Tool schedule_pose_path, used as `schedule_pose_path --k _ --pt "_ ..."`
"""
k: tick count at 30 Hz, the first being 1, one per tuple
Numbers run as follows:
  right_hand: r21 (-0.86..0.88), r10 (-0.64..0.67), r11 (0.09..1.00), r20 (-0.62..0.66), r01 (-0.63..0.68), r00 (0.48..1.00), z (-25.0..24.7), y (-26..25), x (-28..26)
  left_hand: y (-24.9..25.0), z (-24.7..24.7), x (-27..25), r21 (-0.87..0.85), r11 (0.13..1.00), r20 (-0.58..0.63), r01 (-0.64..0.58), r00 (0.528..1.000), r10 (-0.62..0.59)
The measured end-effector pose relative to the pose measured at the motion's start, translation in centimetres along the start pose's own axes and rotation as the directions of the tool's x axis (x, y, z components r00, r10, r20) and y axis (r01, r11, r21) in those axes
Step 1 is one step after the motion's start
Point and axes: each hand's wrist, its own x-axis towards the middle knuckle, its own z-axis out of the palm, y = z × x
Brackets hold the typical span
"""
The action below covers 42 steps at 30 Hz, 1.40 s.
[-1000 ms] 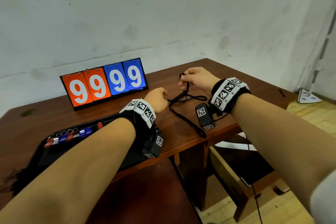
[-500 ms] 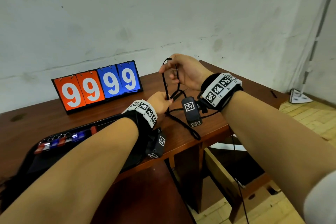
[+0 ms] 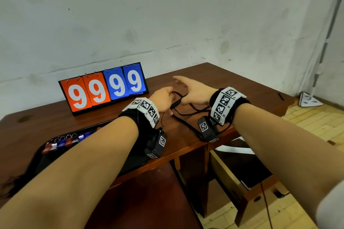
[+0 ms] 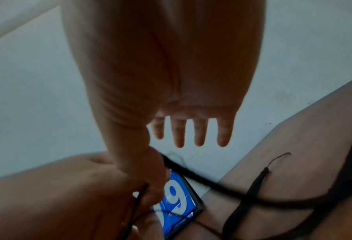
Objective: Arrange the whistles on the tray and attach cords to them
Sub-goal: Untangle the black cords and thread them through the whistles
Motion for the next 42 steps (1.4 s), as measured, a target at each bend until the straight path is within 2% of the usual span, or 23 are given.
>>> schedule_pose_path --k 2,4,8,11,14,19,21,23,29,35,38,42 --pt "-0.020 -0.046 0.999 0.093 0.048 0.995 0.6 -0.5 -0.1 0.2 -0.1 -0.2 0.015 0.999 0.003 -0.032 0.999 0.032" --pt "0.040 -0.053 0.998 0.141 0.047 0.989 1.0 -0.9 -0.1 0.1 -0.5 -0.4 0.017 0.999 0.019 -0.050 0.999 0.050" --pt "0.177 -0.091 0.982 0.150 0.064 0.985 2.2 -1.0 0.0 0.1 -0.6 -1.7 -0.128 0.992 0.028 0.023 0.999 -0.019" --pt "0.100 -0.080 0.993 0.101 0.070 0.992 2.7 -1.7 -0.2 0.2 -1.1 -2.2 -0.100 0.995 -0.018 0.018 1.000 -0.020" --pt "0.171 -0.060 0.984 0.080 0.045 0.995 2.5 -3.0 -0.4 0.3 -2.1 -2.7 -0.098 0.995 -0.069 0.014 0.997 -0.020" --pt "0.214 0.006 0.977 0.031 -0.013 0.999 1.8 -4.2 -0.7 0.5 -4.2 -4.4 -0.359 0.932 -0.145 0.057 0.983 -0.116" --pt "0.212 0.017 0.977 -0.015 -0.013 1.000 1.5 -4.9 -1.2 0.4 -5.4 -5.3 -0.401 0.914 -0.179 0.059 0.973 -0.142" --pt "0.192 0.003 0.981 -0.038 0.004 0.999 1.4 -5.9 -1.8 0.0 -6.5 -6.2 -0.400 0.915 -0.216 0.055 0.965 -0.152" --pt "0.148 -0.050 0.988 0.030 0.045 0.998 1.8 -9.8 -2.4 -0.9 -9.5 -9.4 -0.408 0.913 -0.259 0.031 0.954 -0.148" --pt "0.244 -0.134 0.963 0.061 0.116 0.989 4.4 -15.3 -2.1 -0.9 -12.5 -12.7 -0.424 0.905 -0.272 -0.008 0.955 -0.119" --pt "0.164 -0.150 0.976 0.027 0.144 0.988 5.5 -17.7 -1.9 -1.9 -14.1 -14.6 -0.378 0.926 -0.299 -0.022 0.949 -0.099" --pt "0.060 -0.166 0.985 0.020 0.164 0.986 6.7 -20.1 -2.0 -5.0 -16.3 -17.6 -0.356 0.935 -0.366 0.002 0.920 -0.141"
